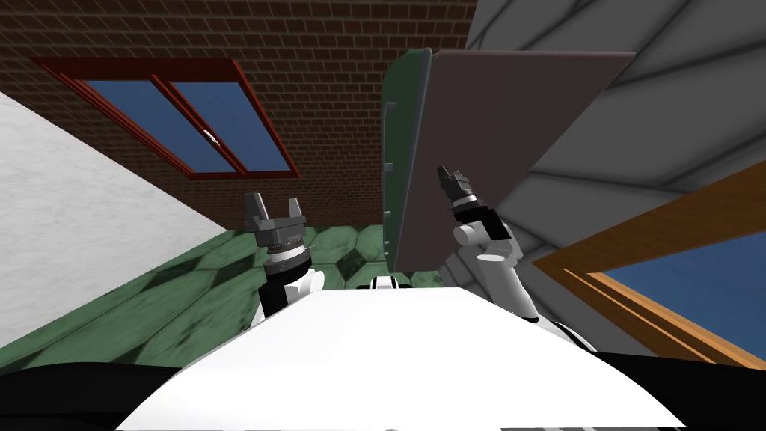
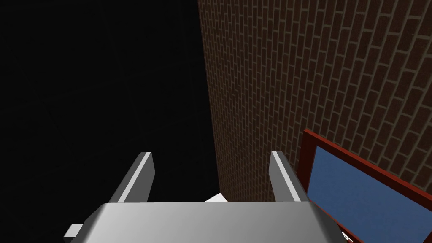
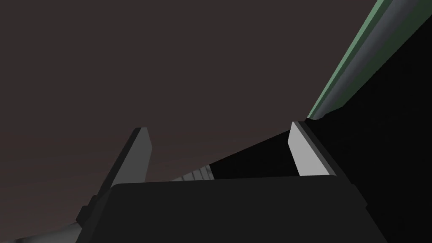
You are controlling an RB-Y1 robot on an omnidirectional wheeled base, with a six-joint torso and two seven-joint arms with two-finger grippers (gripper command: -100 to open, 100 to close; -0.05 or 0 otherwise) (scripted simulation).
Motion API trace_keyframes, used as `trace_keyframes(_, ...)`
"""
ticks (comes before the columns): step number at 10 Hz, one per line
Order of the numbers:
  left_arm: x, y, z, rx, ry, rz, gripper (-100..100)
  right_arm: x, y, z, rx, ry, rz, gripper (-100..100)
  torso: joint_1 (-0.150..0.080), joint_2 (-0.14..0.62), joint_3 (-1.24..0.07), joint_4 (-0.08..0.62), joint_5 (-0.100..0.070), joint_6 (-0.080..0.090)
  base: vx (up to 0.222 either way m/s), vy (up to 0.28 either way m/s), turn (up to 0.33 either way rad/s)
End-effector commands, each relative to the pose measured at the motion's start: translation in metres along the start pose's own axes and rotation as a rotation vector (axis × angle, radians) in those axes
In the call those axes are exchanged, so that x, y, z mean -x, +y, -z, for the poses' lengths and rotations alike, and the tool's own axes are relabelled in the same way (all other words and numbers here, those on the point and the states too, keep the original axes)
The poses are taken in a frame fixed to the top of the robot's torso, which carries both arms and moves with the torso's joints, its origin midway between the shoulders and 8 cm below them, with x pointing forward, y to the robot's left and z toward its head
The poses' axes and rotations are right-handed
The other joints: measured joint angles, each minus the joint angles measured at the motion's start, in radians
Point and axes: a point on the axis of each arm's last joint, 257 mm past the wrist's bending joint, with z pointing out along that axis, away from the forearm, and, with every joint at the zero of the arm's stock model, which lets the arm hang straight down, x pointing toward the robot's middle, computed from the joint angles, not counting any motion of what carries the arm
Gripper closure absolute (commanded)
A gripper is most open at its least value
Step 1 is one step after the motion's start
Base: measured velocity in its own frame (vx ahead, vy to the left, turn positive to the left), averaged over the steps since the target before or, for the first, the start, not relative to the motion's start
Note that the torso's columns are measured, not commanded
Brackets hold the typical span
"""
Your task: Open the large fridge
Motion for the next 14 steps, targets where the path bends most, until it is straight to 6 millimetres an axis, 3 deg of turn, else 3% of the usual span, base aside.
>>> trace_keyframes(1,0.0,0.0,0.0,0.0,0.0,0.0,0,0.013,0.006,-0.015,0.025,-0.005,0.097,-100,0.004,-0.001,-0.001,0.0,0.001,0.0,0.03,0.082,-0.053)
trace_keyframes(14,0.0,0.0,0.0,0.0,0.0,0.0,0,0.051,0.024,-0.067,0.096,0.019,0.541,-100,0.015,-0.011,-0.01,-0.002,0.009,-0.009,0.025,0.07,-0.054)
